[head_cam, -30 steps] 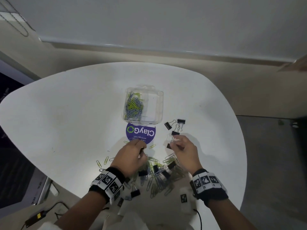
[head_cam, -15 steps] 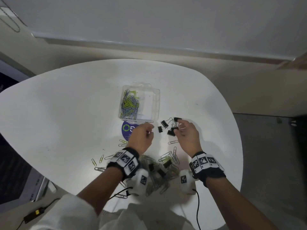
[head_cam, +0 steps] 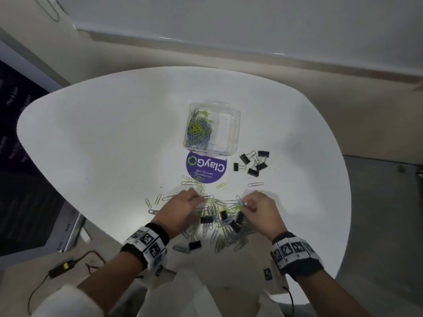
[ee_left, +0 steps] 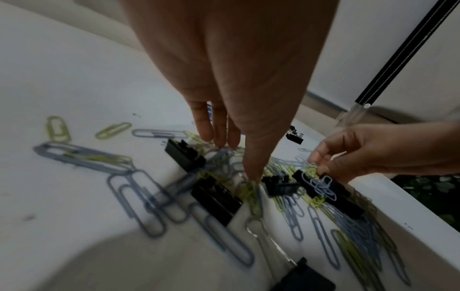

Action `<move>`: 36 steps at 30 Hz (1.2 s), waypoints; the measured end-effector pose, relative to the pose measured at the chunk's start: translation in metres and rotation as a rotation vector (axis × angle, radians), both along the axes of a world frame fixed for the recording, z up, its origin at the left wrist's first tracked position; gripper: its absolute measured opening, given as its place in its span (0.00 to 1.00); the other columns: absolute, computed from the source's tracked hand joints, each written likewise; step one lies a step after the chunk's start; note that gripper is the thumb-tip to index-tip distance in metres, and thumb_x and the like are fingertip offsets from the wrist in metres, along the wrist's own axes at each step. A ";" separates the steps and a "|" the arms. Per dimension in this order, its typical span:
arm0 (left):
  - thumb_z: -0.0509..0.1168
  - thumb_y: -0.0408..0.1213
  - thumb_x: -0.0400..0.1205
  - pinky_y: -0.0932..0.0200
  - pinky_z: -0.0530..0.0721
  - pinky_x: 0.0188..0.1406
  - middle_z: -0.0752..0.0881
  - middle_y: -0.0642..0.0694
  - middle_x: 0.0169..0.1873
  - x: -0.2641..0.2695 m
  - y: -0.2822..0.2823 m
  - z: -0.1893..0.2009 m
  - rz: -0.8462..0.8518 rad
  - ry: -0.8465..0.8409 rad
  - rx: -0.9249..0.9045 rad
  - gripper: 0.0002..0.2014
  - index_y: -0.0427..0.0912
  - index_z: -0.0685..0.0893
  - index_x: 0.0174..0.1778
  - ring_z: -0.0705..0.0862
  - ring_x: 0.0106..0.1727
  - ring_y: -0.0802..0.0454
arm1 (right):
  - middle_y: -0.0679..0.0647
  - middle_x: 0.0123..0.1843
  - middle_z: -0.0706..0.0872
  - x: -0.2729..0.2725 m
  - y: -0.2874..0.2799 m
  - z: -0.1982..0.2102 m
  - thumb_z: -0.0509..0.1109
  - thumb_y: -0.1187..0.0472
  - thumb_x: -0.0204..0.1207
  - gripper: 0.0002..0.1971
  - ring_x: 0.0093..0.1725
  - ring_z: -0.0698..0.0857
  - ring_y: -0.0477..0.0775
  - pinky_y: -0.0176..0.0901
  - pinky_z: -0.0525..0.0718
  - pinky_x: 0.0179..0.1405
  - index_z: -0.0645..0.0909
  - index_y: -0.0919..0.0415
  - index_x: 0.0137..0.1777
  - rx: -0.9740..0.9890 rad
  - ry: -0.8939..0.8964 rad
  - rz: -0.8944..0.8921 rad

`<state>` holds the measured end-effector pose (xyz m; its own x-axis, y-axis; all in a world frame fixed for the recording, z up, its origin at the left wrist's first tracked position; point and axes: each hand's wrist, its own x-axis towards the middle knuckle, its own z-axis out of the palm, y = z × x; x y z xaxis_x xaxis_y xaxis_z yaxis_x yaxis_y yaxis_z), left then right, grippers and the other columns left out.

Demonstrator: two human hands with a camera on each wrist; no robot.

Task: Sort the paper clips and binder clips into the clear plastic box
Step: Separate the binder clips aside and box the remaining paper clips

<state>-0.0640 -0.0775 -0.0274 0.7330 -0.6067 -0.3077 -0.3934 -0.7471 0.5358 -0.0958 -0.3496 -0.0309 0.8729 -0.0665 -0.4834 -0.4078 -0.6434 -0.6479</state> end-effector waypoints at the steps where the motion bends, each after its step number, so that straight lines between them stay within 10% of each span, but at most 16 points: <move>1: 0.68 0.38 0.76 0.57 0.82 0.50 0.80 0.47 0.55 -0.001 -0.006 -0.001 0.014 -0.003 0.005 0.18 0.45 0.81 0.63 0.79 0.51 0.49 | 0.49 0.48 0.85 0.001 0.006 -0.001 0.77 0.64 0.74 0.09 0.46 0.84 0.41 0.34 0.85 0.51 0.83 0.48 0.44 -0.003 -0.005 0.012; 13: 0.68 0.32 0.76 0.50 0.83 0.48 0.83 0.44 0.50 0.017 0.017 0.002 0.371 -0.099 -0.004 0.11 0.42 0.84 0.53 0.82 0.48 0.43 | 0.48 0.54 0.82 0.015 0.042 -0.008 0.79 0.54 0.73 0.10 0.56 0.82 0.52 0.48 0.84 0.56 0.85 0.54 0.51 -0.165 -0.037 0.142; 21: 0.82 0.42 0.59 0.49 0.80 0.46 0.73 0.48 0.50 0.016 0.076 0.008 0.481 0.183 0.207 0.33 0.49 0.74 0.58 0.75 0.49 0.46 | 0.46 0.43 0.83 0.022 0.038 -0.001 0.74 0.57 0.78 0.04 0.50 0.81 0.51 0.46 0.80 0.52 0.84 0.55 0.44 -0.196 -0.129 0.235; 28: 0.75 0.31 0.73 0.57 0.76 0.41 0.78 0.47 0.42 0.012 0.082 -0.005 0.375 0.072 0.059 0.08 0.40 0.82 0.42 0.80 0.43 0.44 | 0.48 0.55 0.83 0.024 0.040 -0.005 0.68 0.68 0.82 0.12 0.49 0.85 0.46 0.37 0.84 0.56 0.85 0.58 0.62 0.098 -0.132 0.110; 36: 0.69 0.29 0.78 0.54 0.76 0.42 0.76 0.45 0.44 0.009 0.074 -0.016 0.284 -0.122 0.070 0.07 0.41 0.77 0.41 0.70 0.42 0.49 | 0.54 0.53 0.84 0.024 0.044 -0.002 0.59 0.69 0.86 0.12 0.47 0.87 0.53 0.31 0.83 0.51 0.83 0.61 0.61 0.215 -0.038 -0.009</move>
